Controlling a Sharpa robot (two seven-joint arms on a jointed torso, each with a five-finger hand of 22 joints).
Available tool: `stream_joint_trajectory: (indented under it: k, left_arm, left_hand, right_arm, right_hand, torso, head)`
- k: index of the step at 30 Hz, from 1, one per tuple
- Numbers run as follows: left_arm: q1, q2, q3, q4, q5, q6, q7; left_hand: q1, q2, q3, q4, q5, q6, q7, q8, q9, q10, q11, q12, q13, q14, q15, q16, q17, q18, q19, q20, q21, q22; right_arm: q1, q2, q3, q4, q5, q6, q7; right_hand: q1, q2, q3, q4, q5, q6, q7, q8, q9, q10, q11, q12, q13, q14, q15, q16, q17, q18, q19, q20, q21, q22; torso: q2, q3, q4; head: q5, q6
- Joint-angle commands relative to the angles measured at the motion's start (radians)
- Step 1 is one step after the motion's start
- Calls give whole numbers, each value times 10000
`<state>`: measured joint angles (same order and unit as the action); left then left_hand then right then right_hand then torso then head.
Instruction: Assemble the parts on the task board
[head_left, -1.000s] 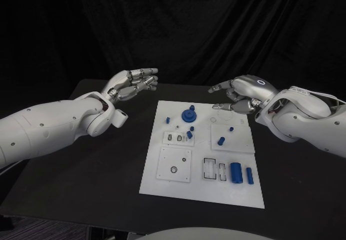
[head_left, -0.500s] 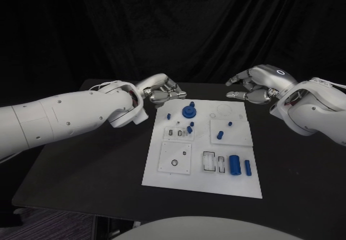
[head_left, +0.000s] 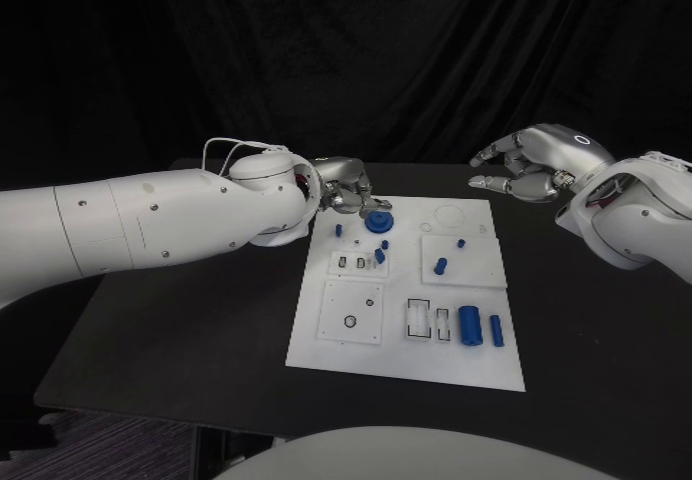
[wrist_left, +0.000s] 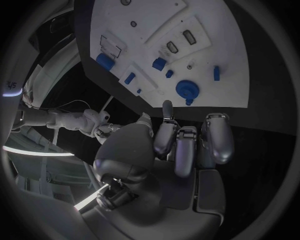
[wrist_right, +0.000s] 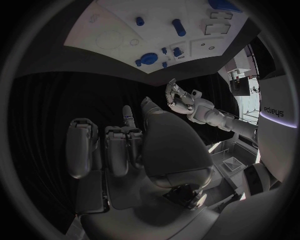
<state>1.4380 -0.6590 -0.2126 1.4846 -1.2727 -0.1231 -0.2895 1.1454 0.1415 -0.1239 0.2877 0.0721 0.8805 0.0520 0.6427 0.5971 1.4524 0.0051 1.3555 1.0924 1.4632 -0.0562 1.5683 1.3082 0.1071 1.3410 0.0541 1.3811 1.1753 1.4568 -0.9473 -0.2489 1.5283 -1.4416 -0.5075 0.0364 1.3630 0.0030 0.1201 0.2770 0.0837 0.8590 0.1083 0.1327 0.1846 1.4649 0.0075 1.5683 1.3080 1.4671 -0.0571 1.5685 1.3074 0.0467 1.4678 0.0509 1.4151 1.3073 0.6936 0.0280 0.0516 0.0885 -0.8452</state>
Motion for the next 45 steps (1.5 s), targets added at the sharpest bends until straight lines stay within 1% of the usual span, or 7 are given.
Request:
stream_joint_trajectory:
  k: [1,6,17,24,30,37,45]
  left_arm:
    - [50,158,11,51,-656,1120,-1469]
    - [68,401,11,13,-617,1721,-1839]
    - [61,705,8,-140,490,2654,-2428]
    - [32,963,6,-270,601,2319,-2320]
    - [-17,1050,6,-270,620,2025,-2429]
    - [-65,1080,5,-339,625,2039,-2602]
    - [-136,1186,5,-444,626,1984,-2561]
  left_hand:
    - [-337,92,-165,16,56,53,-150,568,926,1184,-328,2153,4784,1076,-185,25,2626,-248,240,-148,195,330]
    - [-575,225,-297,14,32,265,-346,952,1766,1184,-505,2153,4784,1076,-355,25,2626,-343,538,-313,382,772]
    - [-635,301,-368,3,227,17,-256,240,1966,1184,-457,2153,4784,1076,-343,25,2626,-369,601,-329,383,883]
    - [-574,180,-485,-30,740,307,-289,-364,2201,1184,-502,2153,4784,1076,-397,25,2626,-410,790,-376,475,1120]
    - [-217,-23,-540,-97,1328,634,-308,-1042,2239,1184,-537,2153,4784,1076,-441,25,2626,-442,908,-414,514,1278]
    - [-88,-19,-517,-86,1400,835,-308,-1465,2166,1184,-555,2153,4784,1076,-462,25,2626,-457,968,-440,531,1349]
    - [-116,10,-522,-44,1402,950,-314,-1568,2158,1184,-558,2153,4784,1076,-464,25,2626,-456,973,-443,522,1350]
  right_arm:
    - [-10,31,9,11,17,-172,-337]
    - [-11,83,9,-16,18,-107,-388]
    - [-50,122,8,-82,15,-336,-550]
    - [-54,107,8,44,15,-354,-630]
    - [-52,116,9,161,15,-264,-708]
    - [-49,111,9,297,16,-204,-760]
    - [-48,150,9,304,16,-156,-737]
  right_hand:
    - [-54,69,-45,8,61,59,-12,2,10,1059,55,25,2628,1036,68,21,2631,-87,271,79,-26,2132]
    - [-62,74,-47,9,76,59,-9,-4,8,1059,58,25,2628,1037,70,23,2634,-90,277,81,-15,2135]
    - [-50,95,-44,-33,153,141,12,-5,12,1059,72,25,2628,1037,78,23,2634,-92,283,91,-3,2139]
    - [-46,94,-44,-41,163,148,16,-9,11,1059,75,25,2628,1037,80,23,2634,-88,278,93,-15,2135]
    - [-43,93,-45,-48,172,151,19,-14,10,1059,77,25,2628,1037,81,23,2634,-87,276,94,-20,2133]
    - [-46,97,-45,-47,176,151,20,-17,9,1059,78,25,2628,1037,82,23,2634,-86,273,95,-27,2131]
    - [-55,106,-46,-47,194,136,20,-36,2,1059,80,25,2628,1035,84,19,2630,-79,261,98,-54,2122]
  torso:
    - [-7,-26,11]
    - [-56,45,22]
    - [-75,205,-50]
    - [-77,163,-41]
    - [-123,268,-59]
    - [-127,310,-54]
    - [-118,278,-73]
  head:
    - [7,-101]
    - [-30,-274]
    - [183,-274]
    - [311,-274]
    - [288,-274]
    - [315,-274]
    - [308,-274]
